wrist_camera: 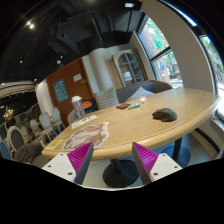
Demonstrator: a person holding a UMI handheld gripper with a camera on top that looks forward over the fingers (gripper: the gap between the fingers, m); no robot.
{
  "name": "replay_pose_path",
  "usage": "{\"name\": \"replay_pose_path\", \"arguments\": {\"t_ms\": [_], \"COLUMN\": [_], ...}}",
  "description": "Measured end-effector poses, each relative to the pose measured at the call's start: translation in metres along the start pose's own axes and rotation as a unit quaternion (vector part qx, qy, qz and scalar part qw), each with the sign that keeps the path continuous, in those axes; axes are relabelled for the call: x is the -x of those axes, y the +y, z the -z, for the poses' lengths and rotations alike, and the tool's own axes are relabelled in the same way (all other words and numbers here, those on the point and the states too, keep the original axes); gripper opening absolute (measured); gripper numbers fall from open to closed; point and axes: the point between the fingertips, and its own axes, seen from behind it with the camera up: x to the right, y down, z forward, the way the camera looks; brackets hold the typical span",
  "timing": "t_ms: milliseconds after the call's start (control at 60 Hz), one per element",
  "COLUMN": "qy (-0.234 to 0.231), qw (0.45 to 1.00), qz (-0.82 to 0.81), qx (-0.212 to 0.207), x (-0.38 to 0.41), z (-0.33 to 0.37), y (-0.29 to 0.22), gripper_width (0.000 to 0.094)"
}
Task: Arrange mouse
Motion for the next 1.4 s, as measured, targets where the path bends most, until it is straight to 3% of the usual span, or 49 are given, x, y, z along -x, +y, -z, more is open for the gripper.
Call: {"name": "replay_pose_path", "arguments": {"t_ms": [200,467,983,1133,1250,1333,1350,1400], "qy": [0.064,0.193,0.202,0.218,0.231,0.241,0.238,0.25], "qw": [0.998,0.978,0.966,0.964,0.961,0.956,0.957,0.953], "qz": [0.019,0.076,0.114,0.065,0.056,0.083,0.093,0.103], "qx": [-0.005,0.018,0.118,0.134,0.144,0.143,0.135,0.134], "x": [-0.065,-0.194,-0.267,-0.287,-0.292,-0.293,-0.291,-0.292], "z": [-0.015,-0.038,-0.143,-0.168,-0.17,-0.171,-0.172,-0.17], "y": [-0.018,-0.05,-0.089,-0.098,-0.101,-0.101,-0.105,-0.105], "gripper_width": [0.0793,0.0792,0.0772,0.0615,0.0571,0.051,0.0445,0.0426]}}
